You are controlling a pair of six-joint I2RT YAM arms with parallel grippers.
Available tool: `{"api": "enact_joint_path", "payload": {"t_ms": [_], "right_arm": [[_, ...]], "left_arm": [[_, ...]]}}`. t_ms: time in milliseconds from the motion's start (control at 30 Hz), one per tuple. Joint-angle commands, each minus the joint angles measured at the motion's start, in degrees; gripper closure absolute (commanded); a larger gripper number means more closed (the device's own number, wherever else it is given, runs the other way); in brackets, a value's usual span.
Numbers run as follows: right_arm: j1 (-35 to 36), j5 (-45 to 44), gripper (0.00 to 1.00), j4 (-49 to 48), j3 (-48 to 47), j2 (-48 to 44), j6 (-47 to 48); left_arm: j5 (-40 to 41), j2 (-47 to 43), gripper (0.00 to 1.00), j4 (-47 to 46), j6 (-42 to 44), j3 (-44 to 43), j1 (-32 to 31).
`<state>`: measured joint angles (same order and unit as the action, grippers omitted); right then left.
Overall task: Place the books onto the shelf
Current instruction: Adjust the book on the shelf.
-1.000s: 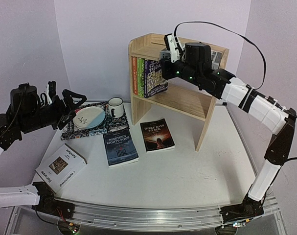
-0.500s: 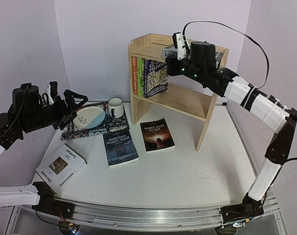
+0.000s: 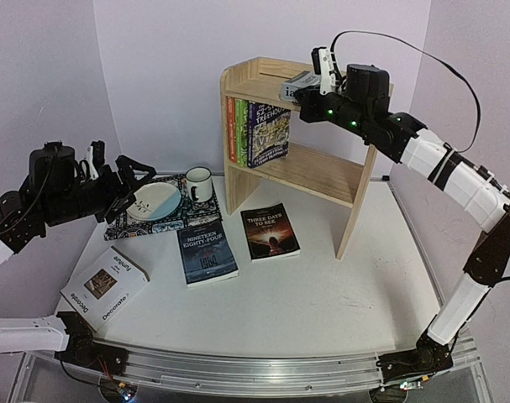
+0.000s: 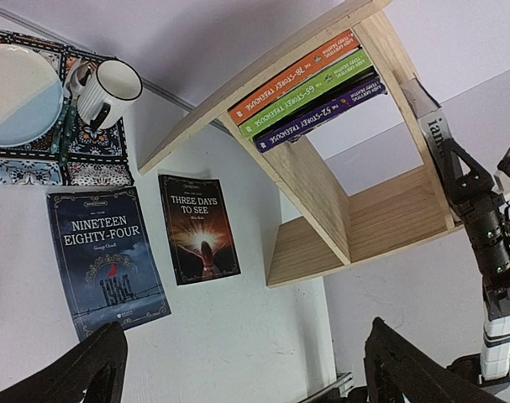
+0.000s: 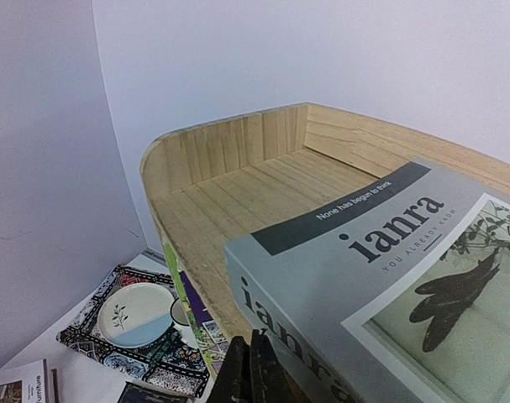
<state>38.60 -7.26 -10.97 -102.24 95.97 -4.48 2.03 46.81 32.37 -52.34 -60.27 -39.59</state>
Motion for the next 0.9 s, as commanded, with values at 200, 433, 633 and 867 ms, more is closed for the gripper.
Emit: {"api": "enact_joint_path", "payload": {"t_ms": [200, 433, 633, 867], "right_arm": [[-0.1, -8.2, 1.00, 3.6, -2.2, -2.2, -1.0], [-0.1, -14.0, 1.00, 4.1, -3.3, -0.6, -5.4], [0.0, -19.7, 1.00, 1.4, -1.9, -0.5, -9.4], [0.5, -26.3, 1.00, -3.1, 0.0, -0.4, -11.5]], "left_arm": [[-0.4, -0.2, 0.00, -2.4, 0.9, -1.0, 0.1], [-0.4, 0.0, 0.00, -2.4, 1.1, -0.8, 0.1], [-1.0, 0.4, 0.00, -2.5, 1.4, -0.7, 0.1], [-0.5, -0.8, 0.00, -2.5, 1.4, -0.2, 0.1]]}}
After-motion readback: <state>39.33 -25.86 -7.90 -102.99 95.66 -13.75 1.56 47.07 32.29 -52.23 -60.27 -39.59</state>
